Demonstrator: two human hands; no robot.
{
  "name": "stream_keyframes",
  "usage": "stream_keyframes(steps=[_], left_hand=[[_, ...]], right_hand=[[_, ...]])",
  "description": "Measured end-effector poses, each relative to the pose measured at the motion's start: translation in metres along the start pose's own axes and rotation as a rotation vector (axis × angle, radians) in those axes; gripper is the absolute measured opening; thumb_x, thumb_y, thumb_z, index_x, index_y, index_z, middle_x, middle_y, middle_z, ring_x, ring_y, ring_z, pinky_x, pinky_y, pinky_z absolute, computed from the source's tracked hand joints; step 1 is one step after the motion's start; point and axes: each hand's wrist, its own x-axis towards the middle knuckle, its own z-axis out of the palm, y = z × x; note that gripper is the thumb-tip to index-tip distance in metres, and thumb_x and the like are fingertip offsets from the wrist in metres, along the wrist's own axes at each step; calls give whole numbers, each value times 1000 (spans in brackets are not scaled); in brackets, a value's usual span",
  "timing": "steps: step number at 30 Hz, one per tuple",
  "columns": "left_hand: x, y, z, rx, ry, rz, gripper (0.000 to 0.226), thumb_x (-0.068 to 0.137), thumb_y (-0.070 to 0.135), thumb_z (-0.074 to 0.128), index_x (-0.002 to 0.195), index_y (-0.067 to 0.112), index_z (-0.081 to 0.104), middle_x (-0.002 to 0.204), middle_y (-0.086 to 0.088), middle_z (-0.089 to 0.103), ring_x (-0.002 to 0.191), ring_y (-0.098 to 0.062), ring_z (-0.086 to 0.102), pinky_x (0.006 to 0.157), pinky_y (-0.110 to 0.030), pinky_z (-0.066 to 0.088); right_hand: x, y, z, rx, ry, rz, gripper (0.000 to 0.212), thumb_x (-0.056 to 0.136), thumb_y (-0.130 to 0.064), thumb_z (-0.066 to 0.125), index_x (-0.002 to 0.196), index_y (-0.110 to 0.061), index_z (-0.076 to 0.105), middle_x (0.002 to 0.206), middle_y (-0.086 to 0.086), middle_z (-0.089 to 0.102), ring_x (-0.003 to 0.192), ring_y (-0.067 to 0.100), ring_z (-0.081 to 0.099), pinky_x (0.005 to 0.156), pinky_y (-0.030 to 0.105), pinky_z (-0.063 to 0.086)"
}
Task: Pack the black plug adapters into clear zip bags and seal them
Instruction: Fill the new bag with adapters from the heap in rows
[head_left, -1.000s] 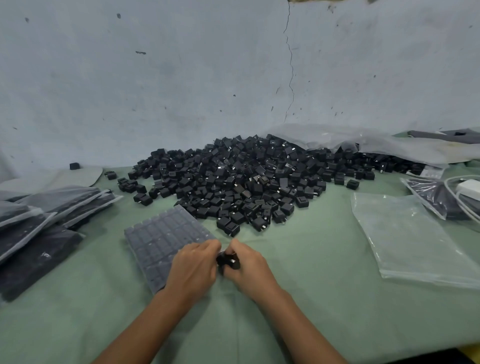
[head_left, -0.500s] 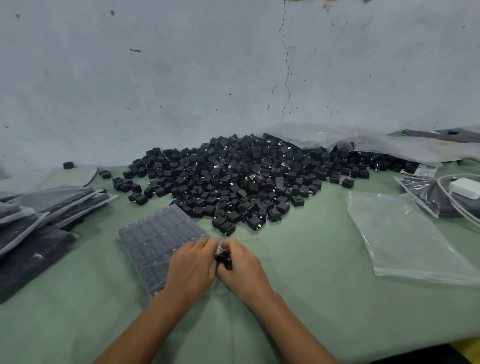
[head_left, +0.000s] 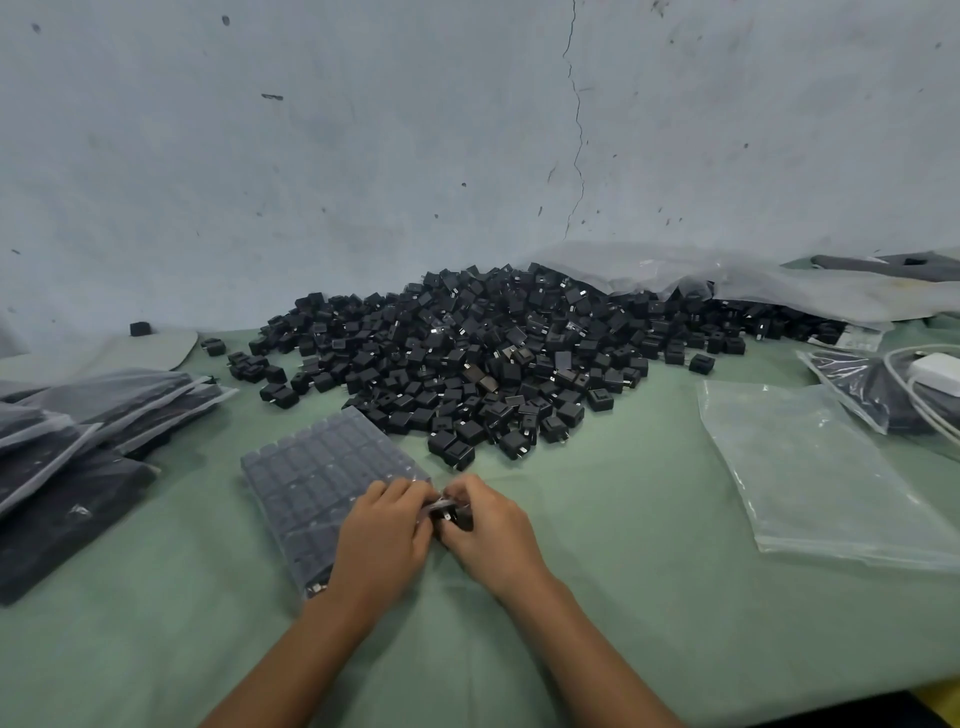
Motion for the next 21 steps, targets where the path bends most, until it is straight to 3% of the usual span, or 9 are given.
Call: stream_keyframes(steps=[3, 8, 12, 16, 21], left_hand=[[-5, -2, 1, 0, 52, 25, 27, 88, 28, 47, 98, 23, 71, 91, 10, 67, 77, -19, 55, 66, -35, 50], [-6, 0, -1, 22, 56, 45, 35, 88, 29, 39, 96, 21, 72, 91, 7, 70, 76, -22, 57, 65, -37, 51], [-6, 1, -1, 7, 65, 22, 26, 88, 24, 47, 95, 22, 72, 90, 8, 69, 77, -23, 58, 66, -37, 52], [-5, 1, -1, -1, 64, 21, 20, 84, 16, 57, 95, 22, 73, 88, 7, 68, 76, -22, 59, 65, -36, 51], [-7, 1, -4, 1, 43, 69, 29, 87, 26, 44, 96, 24, 72, 88, 9, 67, 77, -20, 59, 66, -35, 50]], right_hand=[[-1, 0, 3, -51, 36, -41, 23, 88, -34, 65, 102, -32, 47, 101, -12, 63, 92, 13, 59, 77, 35, 50], [-1, -4, 7, -136, 73, -68, 21, 91, -33, 61, 107, -30, 47, 106, -7, 62, 96, 18, 55, 76, 36, 47], [0, 1, 1, -55, 5, -58, 22, 93, -31, 60, 114, -28, 55, 108, -6, 66, 100, 19, 59, 83, 36, 49], [1, 0, 3, -92, 42, -53, 18, 98, -26, 52, 114, -22, 57, 110, 0, 65, 101, 23, 58, 83, 38, 46], [4, -6, 4, -217, 74, 30, 18, 99, -35, 48, 105, -21, 56, 104, 2, 63, 96, 27, 59, 74, 36, 42]])
